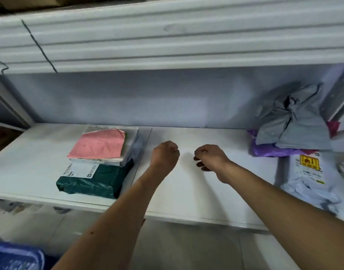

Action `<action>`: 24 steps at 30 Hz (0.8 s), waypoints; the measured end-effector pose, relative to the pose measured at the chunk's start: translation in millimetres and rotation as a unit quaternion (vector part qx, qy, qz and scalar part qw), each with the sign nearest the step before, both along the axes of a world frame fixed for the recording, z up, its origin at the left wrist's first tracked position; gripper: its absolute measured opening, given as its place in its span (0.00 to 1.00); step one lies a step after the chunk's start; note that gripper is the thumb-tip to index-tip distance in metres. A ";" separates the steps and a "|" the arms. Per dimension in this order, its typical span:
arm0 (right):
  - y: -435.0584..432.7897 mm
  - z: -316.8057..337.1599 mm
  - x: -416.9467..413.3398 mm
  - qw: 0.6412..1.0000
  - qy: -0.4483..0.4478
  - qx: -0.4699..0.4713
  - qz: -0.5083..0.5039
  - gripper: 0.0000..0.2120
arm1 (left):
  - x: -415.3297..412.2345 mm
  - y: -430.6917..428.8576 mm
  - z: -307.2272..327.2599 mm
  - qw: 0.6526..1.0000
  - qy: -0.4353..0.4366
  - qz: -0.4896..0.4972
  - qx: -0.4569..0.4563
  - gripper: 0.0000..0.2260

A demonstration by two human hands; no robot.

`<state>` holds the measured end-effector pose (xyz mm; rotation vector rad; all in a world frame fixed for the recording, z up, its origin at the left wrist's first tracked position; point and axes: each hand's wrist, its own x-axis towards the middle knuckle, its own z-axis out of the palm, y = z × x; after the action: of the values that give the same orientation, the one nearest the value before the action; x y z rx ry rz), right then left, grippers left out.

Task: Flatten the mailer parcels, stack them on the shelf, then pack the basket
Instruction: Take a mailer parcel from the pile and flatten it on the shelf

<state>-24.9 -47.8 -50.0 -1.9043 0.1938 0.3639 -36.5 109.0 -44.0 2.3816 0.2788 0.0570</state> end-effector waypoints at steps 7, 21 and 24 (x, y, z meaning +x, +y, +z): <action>-82.3 -13.1 -12.8 0.998 -0.011 -0.046 -0.045 0.08 | -6.7 -92.2 -18.1 0.993 0.043 -0.053 -0.094 0.09; -242.5 -38.5 -9.8 0.914 0.010 -0.355 -0.199 0.19 | 19.6 -277.4 -56.8 0.961 0.163 -0.144 -0.169 0.19; -254.7 -45.8 -18.7 0.896 0.049 -0.375 -0.233 0.22 | 19.1 -284.9 -68.2 0.957 0.188 -0.148 -0.163 0.22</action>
<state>-43.6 -302.5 -95.8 -2.4966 0.9564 0.0437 -17.4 -176.0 -112.2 2.0650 0.0929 -0.5467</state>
